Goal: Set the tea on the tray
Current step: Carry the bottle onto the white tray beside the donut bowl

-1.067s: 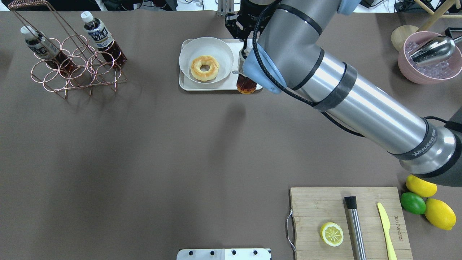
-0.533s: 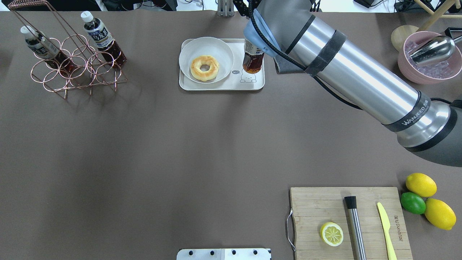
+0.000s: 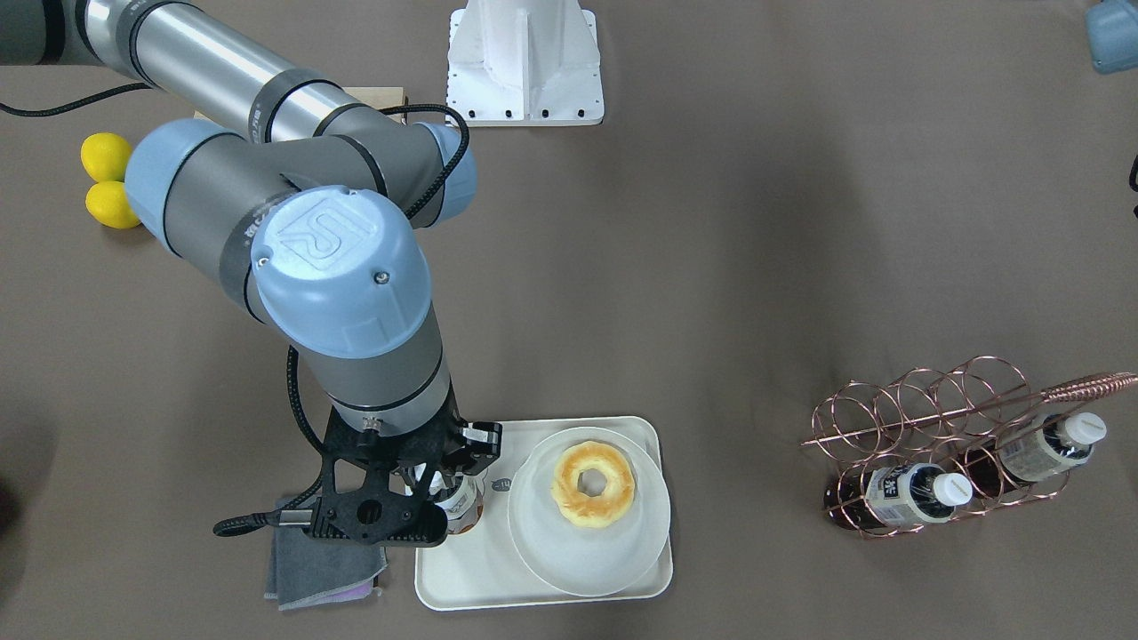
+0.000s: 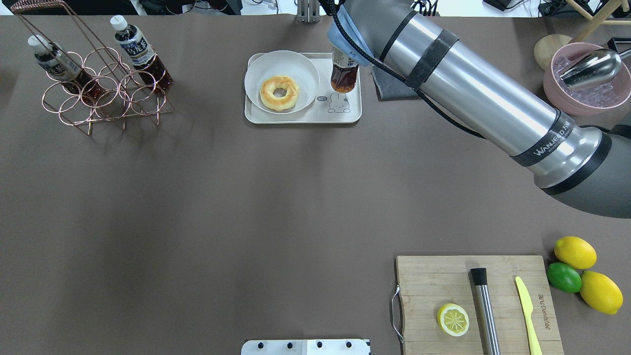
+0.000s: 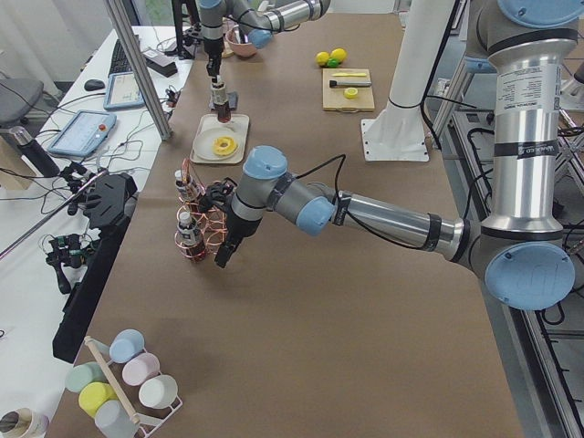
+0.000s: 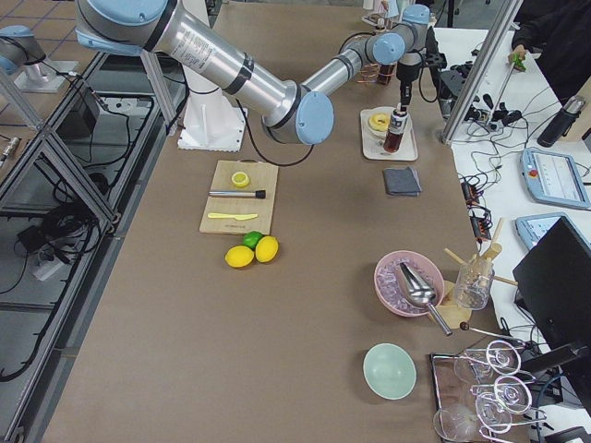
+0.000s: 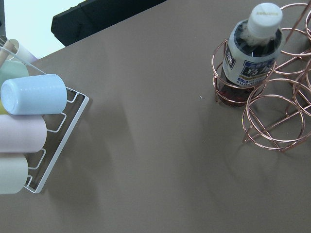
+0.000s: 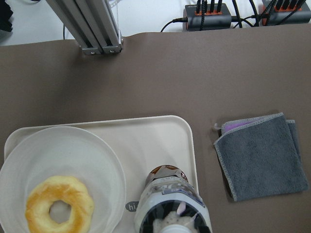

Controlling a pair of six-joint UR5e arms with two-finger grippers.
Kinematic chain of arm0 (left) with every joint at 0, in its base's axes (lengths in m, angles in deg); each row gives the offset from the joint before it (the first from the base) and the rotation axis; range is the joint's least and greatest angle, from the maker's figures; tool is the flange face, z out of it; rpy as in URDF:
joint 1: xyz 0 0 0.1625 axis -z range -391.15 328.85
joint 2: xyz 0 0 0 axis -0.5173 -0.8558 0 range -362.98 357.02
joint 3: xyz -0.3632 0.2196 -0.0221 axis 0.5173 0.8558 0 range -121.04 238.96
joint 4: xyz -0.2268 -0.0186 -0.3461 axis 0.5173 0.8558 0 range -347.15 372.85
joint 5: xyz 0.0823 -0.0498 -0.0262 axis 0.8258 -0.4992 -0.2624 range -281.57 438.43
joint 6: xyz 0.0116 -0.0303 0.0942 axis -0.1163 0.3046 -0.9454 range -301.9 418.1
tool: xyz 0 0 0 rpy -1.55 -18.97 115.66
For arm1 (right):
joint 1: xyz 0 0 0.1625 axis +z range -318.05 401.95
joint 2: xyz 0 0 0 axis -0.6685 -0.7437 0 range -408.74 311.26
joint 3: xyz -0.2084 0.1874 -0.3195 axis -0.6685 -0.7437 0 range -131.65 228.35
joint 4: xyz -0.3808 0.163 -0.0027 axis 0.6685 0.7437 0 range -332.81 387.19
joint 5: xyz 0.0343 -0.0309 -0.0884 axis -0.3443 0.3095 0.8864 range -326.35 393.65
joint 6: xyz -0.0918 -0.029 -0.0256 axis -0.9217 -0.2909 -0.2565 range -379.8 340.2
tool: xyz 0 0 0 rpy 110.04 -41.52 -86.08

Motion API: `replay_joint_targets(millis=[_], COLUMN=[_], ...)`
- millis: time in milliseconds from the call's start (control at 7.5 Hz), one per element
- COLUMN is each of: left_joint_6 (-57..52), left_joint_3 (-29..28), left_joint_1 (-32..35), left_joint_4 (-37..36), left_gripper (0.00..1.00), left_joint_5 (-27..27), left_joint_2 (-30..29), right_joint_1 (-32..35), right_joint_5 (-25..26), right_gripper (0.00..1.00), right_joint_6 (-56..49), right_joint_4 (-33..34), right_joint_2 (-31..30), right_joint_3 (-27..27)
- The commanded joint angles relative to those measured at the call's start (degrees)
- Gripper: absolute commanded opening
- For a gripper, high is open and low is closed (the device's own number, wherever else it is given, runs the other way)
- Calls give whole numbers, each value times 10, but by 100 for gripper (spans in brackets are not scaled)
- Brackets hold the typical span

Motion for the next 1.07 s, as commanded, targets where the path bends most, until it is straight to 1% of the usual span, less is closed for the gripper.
replay_joint_targets(millis=[0,133,533,667,800,933], left_joint_6=[0,-2,-1,-1,-1,-1], left_joint_3=[-3,-6,-7,-7,-7,-8], left_joint_1=[-1,-1,-1,-1,-1,-1], left_joint_4=[0,0,0,0,0,-1], left_gripper=[98,98,98,98,98,98], left_joint_5=[0,0,0,0,0,0], left_joint_2=[-4,-5,-6,-7,-7,-8], right_joint_1=[-7,-17,-19,-21,-22,-22], right_joint_5=[8,22,24,26,33,34], right_gripper=[0,0,0,66,99,100], right_joint_6=[3,3,4,4,4,6], right_joint_4=[-16,-28,-37,-37,-37,-36], right_joint_2=[0,0,0,-1,-1,-1], right_joint_3=[-13,-16,-20,-20,-19,-14])
